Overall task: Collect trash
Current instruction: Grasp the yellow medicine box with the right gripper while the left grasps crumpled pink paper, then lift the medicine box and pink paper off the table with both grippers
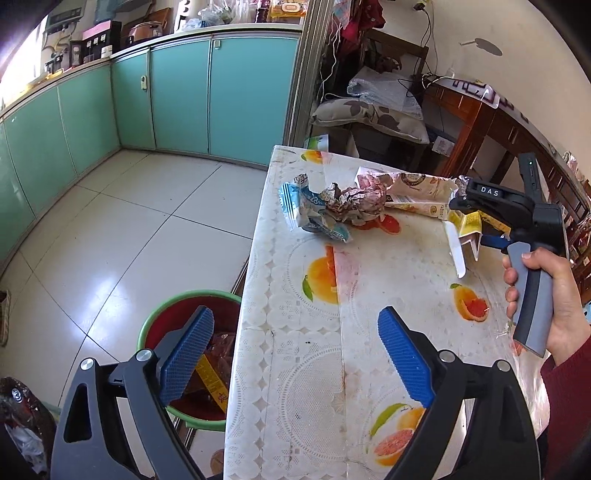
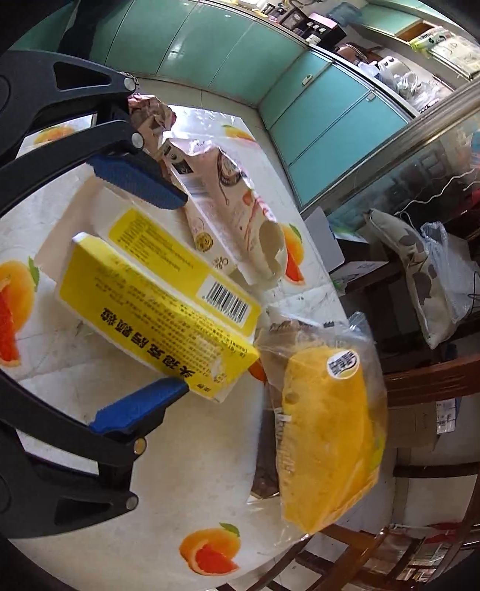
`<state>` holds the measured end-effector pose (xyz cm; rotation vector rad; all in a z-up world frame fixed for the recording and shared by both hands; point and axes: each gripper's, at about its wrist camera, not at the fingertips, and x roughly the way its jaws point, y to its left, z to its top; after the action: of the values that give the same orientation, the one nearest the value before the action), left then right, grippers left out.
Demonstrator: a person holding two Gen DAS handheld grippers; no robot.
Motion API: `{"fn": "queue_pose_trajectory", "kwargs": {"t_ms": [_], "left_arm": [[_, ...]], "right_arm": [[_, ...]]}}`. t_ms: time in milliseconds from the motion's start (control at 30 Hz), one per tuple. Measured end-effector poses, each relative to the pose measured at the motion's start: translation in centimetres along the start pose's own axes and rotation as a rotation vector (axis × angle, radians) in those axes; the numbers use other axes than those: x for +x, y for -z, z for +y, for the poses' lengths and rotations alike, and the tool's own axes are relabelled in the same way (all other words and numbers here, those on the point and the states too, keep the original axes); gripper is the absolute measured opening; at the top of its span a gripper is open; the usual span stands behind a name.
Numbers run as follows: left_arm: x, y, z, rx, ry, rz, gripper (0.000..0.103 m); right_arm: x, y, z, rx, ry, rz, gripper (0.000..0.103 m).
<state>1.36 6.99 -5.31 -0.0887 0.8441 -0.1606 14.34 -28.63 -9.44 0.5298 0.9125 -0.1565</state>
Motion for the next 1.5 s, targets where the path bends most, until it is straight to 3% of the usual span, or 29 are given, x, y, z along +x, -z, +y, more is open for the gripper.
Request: {"fn": "queue_pose_trajectory", "kwargs": {"t_ms": [100,133,233,267,333,467,600,667,733,800,833,933,1133,1200,1300,1333,1367,1500], "left_arm": [[0.5,-1.3,-0.9,0.014,0.005,-0.008,0.088],[0.8,-2.0,-1.4,0.021,0.009,-0.014,0.088],[2.1,-4.2,-3.3,0.057,0.03,-0.033,0.089],[2.7,-5.0,-4.0,0.073,0.037,-0.034,0.089],[4.2,-6.6,-5.6,0.111,0.044,-0.034,0.089],[7.7,-9.0,-7.9,0.147,0.03,-0.001,0.09],[11.0,-10.2,-9.2,0.148,0.019,0.05,0.088],[12.6,-9.9,-9.4,0.142,0.018,0.093,0.083],[13.6,-9.2,-9.4,0.139,0.013,0.13,0.05],[13.2,-8.7,-9.4,0.141,0.01,0.115,0.037],[12.8,-8.6,-9.3,0.136,0.027,0.115,0.025],[11.0,-8.0,-9.0,0.087,0.104,0.115,0.02],[5.6,-6.1,-10.1,0.11,0.18,0.035,0.02],[3.5,-5.1,-10.3,0.123,0.194,0.007,0.02],[1.1,-3.4,-10.2,0.141,0.192,-0.016,0.02],[0.7,-3.0,-10.1,0.145,0.185,-0.02,0.02],[0.2,-2.3,-10.0,0.151,0.174,-0.024,0.02],[-1.0,-0.2,-9.3,0.149,0.124,-0.032,0.02]], "right_arm": [[0.3,0.3,-0.6,-0.003,-0.033,-0.001,0.091],[0.3,0.5,-0.4,-0.034,-0.042,0.005,0.087],[0.1,1.2,0.0,-0.114,-0.082,0.026,0.049],[0.1,1.5,-0.3,-0.114,-0.115,0.049,0.043],[-0.5,2.3,-1.2,-0.12,-0.183,0.084,0.039],[-3.3,5.1,-3.3,-0.155,-0.249,0.082,0.037],[-6.0,7.6,-4.6,-0.222,-0.236,0.064,0.037],[-6.7,8.3,-4.6,-0.262,-0.222,0.066,0.037],[-7.2,9.3,-4.4,-0.304,-0.206,0.076,0.037],[-7.8,9.8,-4.4,-0.314,-0.209,0.076,0.038],[-8.0,9.9,-4.4,-0.319,-0.204,0.074,0.042],[-8.5,9.9,-4.0,-0.338,-0.17,0.039,0.08],[-7.5,10.1,-4.5,-0.3,-0.147,0.058,0.083],[-7.0,10.1,-4.6,-0.29,-0.144,0.066,0.08],[-7.2,10.3,-4.9,-0.275,-0.167,0.06,0.056],[-7.4,10.5,-5.0,-0.262,-0.182,0.065,0.042],[-7.5,10.6,-5.2,-0.252,-0.198,0.07,0.037],[-9.1,11.3,-5.0,-0.252,-0.227,0.042,0.036]]}}
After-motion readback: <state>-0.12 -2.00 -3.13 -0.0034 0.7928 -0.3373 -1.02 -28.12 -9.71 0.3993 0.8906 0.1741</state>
